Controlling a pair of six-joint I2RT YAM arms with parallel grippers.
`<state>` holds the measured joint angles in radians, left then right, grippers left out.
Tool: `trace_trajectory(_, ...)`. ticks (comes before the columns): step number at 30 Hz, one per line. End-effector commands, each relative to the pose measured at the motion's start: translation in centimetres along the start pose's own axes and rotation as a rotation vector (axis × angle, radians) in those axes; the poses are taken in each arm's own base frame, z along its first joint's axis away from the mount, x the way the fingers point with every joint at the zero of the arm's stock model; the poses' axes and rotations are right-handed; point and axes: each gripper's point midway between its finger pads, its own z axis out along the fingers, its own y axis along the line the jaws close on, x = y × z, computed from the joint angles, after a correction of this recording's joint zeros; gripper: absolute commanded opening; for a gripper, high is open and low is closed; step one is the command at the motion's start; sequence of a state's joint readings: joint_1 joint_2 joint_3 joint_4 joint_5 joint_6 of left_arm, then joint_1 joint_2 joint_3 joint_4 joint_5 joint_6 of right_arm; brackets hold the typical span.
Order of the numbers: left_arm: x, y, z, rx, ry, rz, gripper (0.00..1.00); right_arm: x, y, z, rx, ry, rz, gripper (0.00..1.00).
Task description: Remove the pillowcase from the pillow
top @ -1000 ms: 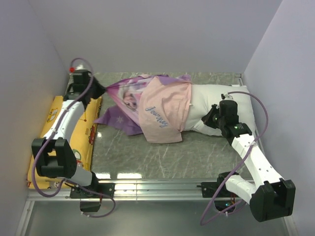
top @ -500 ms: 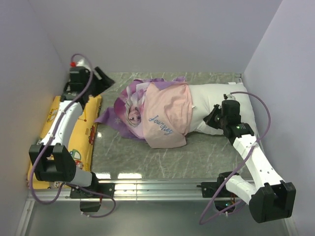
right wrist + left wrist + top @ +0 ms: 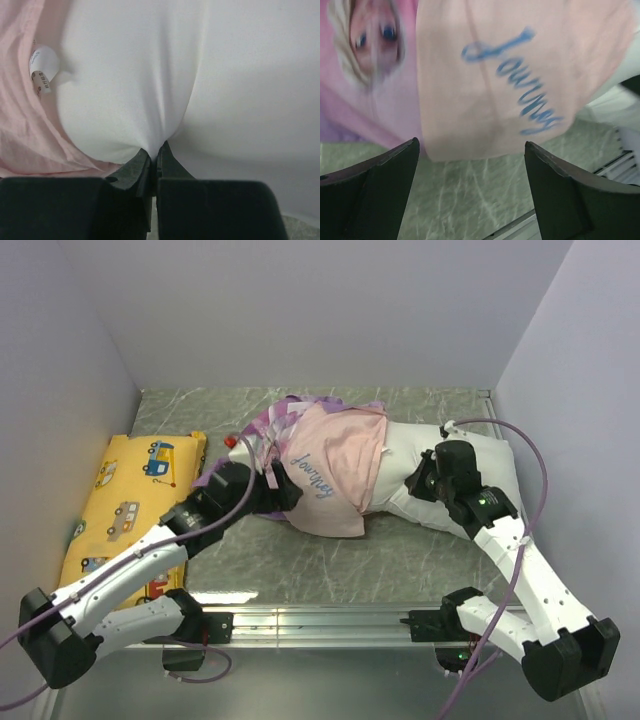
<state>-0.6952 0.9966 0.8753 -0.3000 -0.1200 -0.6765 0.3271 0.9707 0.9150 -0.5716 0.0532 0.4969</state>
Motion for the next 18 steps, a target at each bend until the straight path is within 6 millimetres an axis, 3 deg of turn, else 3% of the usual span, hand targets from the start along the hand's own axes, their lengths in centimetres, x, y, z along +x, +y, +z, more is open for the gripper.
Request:
trace_trajectory(1,3.2,1.8,1.1,-0.081,-0.005,-0.023,0.92,-4.3,2.5,-2.6,-0.065,-0.153,0.001,0.00)
trace_trajectory(4,3.8,1.8,2.8,-0.099,-0.031,0.019,0.93,-4.2,2.9,-2.8,-0.068,-0.154,-0.015,0.00)
trace_trajectory(6,2.8,2.7,3.9,-0.167,-0.085,0.042,0.93,-4.2,3.2,-2.8,-0.073,-0.153,-0.020,0.00)
trace_trajectory(9,1.4,2.4,5.2,-0.202,-0.137,0.067,0.80,-4.0,3.3,-2.9,-0.067,-0.147,-0.038,0.00)
trace_trajectory(13,-1.9,1.3,3.6,-0.182,-0.245,0.061,0.02,-4.6,3.2,-3.8,-0.063,-0.169,-0.062,0.00)
trace_trajectory(16,-4.7,0.8,0.8,-0.207,-0.310,0.088,0.00,-5.8,3.9,-5.5,-0.087,-0.197,-0.082,0.00)
trace_trajectory(18,-6.2,-1.0,-1.5,-0.170,-0.338,0.121,0.00,-6.5,4.2,-6.6,-0.101,-0.206,-0.094,0.00)
